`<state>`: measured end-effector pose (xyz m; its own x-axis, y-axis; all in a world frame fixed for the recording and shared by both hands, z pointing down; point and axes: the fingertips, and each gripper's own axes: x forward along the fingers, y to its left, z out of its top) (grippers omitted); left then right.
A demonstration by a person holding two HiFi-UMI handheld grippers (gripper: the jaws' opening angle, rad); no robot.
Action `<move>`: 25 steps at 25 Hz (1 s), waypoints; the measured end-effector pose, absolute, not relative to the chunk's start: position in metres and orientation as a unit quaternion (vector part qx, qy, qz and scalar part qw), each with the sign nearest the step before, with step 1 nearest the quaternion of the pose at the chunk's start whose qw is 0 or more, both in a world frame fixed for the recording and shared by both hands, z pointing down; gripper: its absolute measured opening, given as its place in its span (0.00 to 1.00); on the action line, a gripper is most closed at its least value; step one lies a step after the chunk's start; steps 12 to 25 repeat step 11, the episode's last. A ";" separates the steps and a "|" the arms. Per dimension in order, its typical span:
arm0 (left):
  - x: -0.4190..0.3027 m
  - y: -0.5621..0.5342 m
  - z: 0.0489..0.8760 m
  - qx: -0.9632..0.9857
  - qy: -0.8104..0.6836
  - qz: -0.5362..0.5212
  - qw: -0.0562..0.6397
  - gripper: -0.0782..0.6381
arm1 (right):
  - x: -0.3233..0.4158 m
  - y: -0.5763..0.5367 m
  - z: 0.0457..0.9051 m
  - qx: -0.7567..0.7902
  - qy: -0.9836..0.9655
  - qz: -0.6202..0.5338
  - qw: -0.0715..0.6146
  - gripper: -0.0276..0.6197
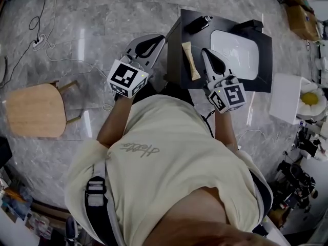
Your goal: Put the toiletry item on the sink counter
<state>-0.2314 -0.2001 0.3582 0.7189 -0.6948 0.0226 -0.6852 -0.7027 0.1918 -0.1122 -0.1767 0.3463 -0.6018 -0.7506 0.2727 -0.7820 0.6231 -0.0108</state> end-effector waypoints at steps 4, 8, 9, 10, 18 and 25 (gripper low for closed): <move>-0.225 -0.205 0.359 0.924 -0.369 -0.024 0.094 0.11 | -0.112 -0.185 0.344 0.430 -0.892 0.061 0.127 0.03; -0.223 -0.210 0.355 0.927 -0.363 -0.025 0.089 0.11 | -0.112 -0.194 0.341 0.430 -0.892 0.059 0.125 0.03; -0.223 -0.211 0.355 0.927 -0.363 -0.024 0.088 0.11 | -0.112 -0.195 0.341 0.430 -0.892 0.060 0.124 0.03; -0.223 -0.211 0.356 0.928 -0.363 -0.023 0.087 0.11 | -0.112 -0.196 0.341 0.430 -0.892 0.061 0.124 0.03; -0.223 -0.212 0.356 0.928 -0.363 -0.023 0.088 0.11 | -0.113 -0.197 0.341 0.430 -0.892 0.061 0.123 0.03; -0.223 -0.212 0.356 0.928 -0.363 -0.023 0.088 0.11 | -0.113 -0.197 0.341 0.430 -0.892 0.061 0.123 0.03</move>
